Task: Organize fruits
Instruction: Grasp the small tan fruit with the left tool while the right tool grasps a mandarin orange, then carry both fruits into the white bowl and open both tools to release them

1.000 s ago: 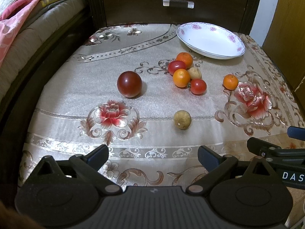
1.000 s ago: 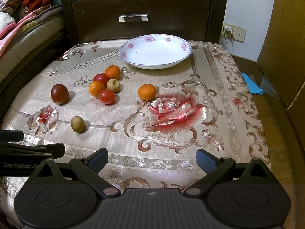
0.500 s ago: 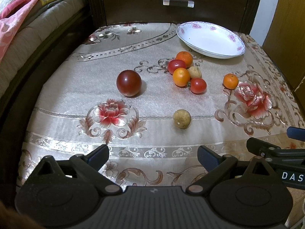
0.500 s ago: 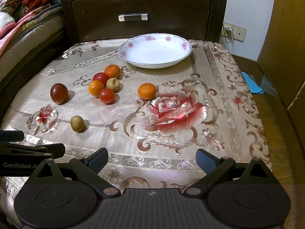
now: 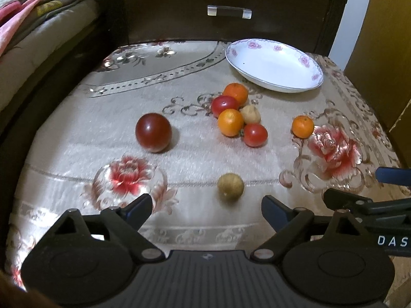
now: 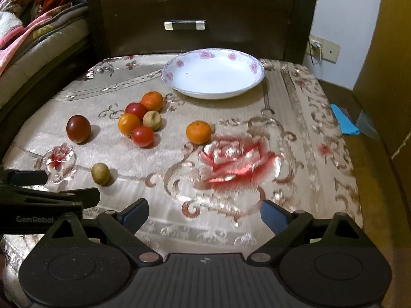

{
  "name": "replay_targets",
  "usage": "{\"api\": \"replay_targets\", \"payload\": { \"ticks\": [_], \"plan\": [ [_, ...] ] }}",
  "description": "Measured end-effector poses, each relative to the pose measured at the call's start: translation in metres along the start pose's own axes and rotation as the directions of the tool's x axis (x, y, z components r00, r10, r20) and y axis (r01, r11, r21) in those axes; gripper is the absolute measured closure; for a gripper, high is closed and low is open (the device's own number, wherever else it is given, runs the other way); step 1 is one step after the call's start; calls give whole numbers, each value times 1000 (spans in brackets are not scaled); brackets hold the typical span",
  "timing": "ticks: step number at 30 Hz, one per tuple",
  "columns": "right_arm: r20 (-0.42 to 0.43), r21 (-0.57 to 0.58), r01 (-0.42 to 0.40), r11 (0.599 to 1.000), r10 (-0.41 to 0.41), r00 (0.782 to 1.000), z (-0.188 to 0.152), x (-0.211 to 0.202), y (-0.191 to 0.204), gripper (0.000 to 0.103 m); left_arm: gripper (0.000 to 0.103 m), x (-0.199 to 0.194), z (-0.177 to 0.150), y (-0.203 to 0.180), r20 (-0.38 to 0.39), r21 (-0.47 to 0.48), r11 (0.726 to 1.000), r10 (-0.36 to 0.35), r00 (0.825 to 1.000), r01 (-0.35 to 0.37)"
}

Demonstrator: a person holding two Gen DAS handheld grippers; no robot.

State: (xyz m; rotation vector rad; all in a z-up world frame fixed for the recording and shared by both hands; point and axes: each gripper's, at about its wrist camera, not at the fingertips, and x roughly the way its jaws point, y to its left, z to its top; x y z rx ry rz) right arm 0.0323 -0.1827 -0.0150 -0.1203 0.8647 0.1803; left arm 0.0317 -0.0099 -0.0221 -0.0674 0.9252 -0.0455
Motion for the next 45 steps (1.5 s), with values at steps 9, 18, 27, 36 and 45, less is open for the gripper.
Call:
{"api": "replay_targets", "payload": {
  "ticks": [9, 18, 27, 36, 45],
  "plan": [
    [-10, -87, -14, 996, 13, 1000, 24, 20, -14, 21, 32, 20, 3, -17, 2, 112, 994, -3, 1000, 3],
    [6, -118, -102, 988, 103, 995, 50, 39, -24, 33, 50, 20, 4, -20, 31, 122, 992, -47, 998, 43],
    [1, -139, -132, 981, 133, 991, 63, 60, -21, 53, 70, 18, 6, -27, 15, 146, 985, -98, 995, 94],
    [-10, -165, -146, 975, 146, 989, 66, 75, -16, 65, 70, 19, 4, -29, 32, 173, 980, -101, 994, 94],
    [-8, -175, -148, 973, 149, 989, 68, 76, -15, 79, 70, 19, 8, -26, 16, 152, 982, -112, 994, 109]
  ]
}}
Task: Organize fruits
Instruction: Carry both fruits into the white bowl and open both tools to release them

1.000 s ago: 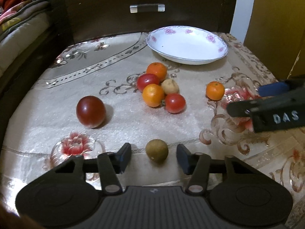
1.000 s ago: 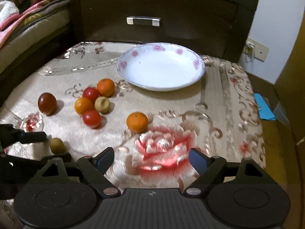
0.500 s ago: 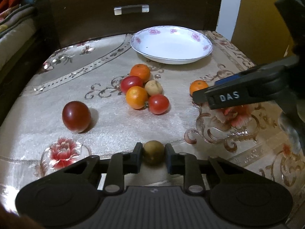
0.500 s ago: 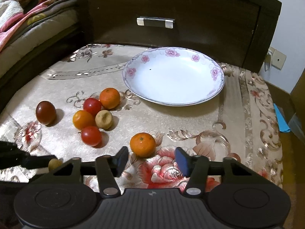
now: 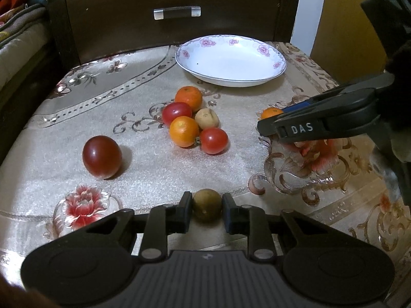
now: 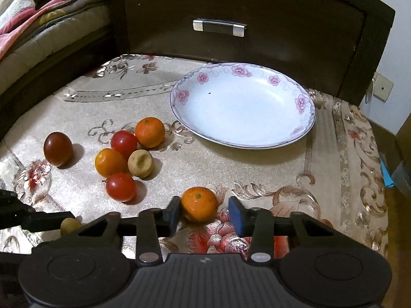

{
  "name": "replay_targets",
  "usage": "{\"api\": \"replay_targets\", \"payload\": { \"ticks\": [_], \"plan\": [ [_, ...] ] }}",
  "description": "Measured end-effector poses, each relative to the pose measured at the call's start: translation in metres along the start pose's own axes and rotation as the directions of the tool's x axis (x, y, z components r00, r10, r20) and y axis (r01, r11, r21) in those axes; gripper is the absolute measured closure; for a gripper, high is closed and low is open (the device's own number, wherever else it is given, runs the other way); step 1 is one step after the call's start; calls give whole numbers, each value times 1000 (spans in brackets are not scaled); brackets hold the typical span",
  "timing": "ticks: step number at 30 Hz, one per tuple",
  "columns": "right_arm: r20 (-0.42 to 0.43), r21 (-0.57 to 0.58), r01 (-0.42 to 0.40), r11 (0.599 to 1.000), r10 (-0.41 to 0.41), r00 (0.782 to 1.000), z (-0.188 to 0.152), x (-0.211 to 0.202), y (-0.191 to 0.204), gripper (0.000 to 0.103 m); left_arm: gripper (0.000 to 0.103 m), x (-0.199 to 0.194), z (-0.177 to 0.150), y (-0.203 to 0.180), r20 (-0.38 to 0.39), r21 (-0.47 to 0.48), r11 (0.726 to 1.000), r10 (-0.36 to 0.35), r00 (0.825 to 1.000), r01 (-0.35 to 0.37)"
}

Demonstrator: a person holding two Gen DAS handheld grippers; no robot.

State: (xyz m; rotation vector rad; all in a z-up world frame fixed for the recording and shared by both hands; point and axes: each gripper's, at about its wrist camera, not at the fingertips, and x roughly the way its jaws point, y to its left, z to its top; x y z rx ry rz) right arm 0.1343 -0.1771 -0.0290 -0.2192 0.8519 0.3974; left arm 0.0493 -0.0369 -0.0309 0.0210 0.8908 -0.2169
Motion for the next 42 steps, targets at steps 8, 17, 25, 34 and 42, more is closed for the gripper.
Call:
{"api": "replay_targets", "payload": {
  "ticks": [8, 17, 25, 34, 42],
  "plan": [
    [2, 19, -16, 1000, 16, 1000, 0, -6, -4, 80, 70, -4, 11, 4, 23, -29, 999, -19, 1000, 19],
    [25, 38, -26, 999, 25, 999, 3, -14, -7, 80, 70, -5, 32, 4, 59, -45, 998, -34, 998, 36],
    [64, 59, -11, 998, 7, 998, 17, -16, -14, 80, 70, 6, 73, 5, 121, -41, 998, -33, 992, 39],
    [130, 103, 26, 994, -39, 991, 45, -9, -42, 80, 70, 36, 115, 9, 150, -65, 997, -40, 988, 50],
    [135, 117, 40, 992, -56, 989, 53, 4, -53, 80, 70, 61, 135, 2, 158, -29, 998, -52, 986, 57]
  ]
}}
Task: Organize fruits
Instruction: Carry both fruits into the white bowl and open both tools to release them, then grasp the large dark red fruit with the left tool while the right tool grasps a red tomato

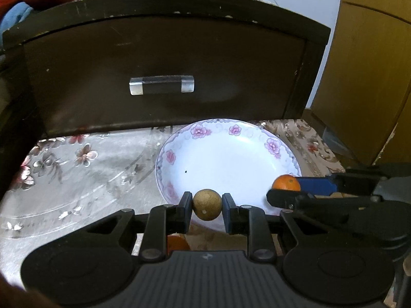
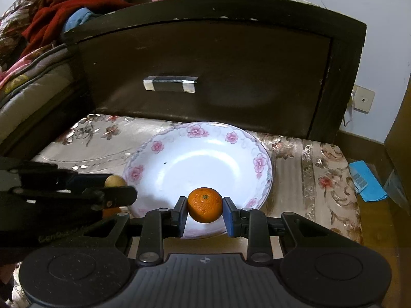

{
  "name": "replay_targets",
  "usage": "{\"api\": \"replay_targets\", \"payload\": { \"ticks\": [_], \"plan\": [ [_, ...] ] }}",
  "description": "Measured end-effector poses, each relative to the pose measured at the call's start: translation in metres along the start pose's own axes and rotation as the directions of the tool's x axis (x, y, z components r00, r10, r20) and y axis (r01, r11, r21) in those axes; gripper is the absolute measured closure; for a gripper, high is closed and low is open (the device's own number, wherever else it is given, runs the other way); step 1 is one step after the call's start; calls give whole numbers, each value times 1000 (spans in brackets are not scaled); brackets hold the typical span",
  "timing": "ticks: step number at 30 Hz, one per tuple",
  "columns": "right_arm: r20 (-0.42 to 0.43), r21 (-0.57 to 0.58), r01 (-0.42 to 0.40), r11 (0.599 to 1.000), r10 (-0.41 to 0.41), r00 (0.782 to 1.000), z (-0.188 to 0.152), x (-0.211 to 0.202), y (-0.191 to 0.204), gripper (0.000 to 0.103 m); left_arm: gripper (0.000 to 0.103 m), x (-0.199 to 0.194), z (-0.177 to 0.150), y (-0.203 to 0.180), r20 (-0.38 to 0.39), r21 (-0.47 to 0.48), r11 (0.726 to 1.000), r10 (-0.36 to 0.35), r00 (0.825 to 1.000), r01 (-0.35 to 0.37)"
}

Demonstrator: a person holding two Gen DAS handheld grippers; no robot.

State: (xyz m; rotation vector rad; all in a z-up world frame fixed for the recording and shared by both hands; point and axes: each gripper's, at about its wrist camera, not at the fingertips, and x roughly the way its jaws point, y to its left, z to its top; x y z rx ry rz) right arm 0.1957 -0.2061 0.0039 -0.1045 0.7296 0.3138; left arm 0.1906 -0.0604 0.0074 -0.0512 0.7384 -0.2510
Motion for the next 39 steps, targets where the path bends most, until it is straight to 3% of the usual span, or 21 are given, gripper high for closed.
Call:
{"api": "replay_targets", "payload": {
  "ticks": [19, 39],
  "plan": [
    [-10, 9, 2, 1000, -2, 1000, -2, 14, -5, 75, 65, 17, -4, 4, -22, -11, 1000, -5, 1000, 5],
    [17, 6, -28, 1000, 28, 999, -2, -4, 5, 71, 65, -20, 1, 11, 7, -13, 999, 39, 999, -39]
  ]
}}
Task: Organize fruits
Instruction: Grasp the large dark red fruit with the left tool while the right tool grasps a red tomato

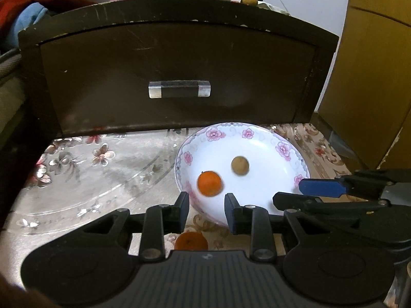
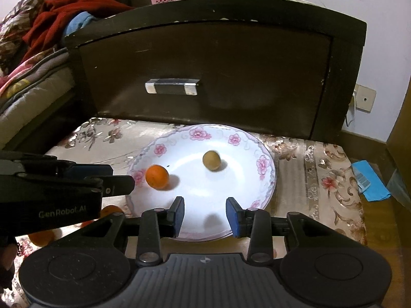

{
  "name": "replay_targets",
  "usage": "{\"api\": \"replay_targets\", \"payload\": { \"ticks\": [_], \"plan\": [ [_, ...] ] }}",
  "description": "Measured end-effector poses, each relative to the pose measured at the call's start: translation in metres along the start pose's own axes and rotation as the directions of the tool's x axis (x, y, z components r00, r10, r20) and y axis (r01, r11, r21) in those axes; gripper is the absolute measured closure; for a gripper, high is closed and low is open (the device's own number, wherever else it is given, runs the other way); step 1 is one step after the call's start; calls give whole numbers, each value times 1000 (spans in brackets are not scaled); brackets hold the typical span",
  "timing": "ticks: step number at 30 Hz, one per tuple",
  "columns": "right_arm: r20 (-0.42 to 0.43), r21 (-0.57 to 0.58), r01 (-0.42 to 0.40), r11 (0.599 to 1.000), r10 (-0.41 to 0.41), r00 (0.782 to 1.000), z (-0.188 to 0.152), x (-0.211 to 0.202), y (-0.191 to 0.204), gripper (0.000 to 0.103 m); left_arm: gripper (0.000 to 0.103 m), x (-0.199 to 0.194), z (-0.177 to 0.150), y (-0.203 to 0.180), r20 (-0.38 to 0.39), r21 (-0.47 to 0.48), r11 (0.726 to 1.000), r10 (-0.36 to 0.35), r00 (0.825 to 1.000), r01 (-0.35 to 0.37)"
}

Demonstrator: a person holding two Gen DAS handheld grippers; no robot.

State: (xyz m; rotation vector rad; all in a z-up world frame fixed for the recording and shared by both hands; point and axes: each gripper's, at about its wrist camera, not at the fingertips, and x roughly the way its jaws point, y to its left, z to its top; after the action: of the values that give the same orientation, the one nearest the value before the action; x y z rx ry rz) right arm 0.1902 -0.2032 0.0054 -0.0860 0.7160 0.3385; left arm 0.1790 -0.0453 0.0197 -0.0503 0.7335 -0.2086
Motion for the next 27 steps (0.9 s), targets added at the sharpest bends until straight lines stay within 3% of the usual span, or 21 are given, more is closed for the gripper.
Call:
{"api": "replay_targets", "payload": {
  "ticks": [14, 27],
  "plan": [
    [-18, -29, -70, 997, 69, 997, -9, -16, 27, 70, 65, -40, -20, 23, -11, -27, 999, 43, 999, -43],
    [-79, -81, -163, 983, 156, 985, -32, -33, 64, 65, 65, -84, -61, 51, -65, -41, 995, 89, 994, -92]
  ]
}}
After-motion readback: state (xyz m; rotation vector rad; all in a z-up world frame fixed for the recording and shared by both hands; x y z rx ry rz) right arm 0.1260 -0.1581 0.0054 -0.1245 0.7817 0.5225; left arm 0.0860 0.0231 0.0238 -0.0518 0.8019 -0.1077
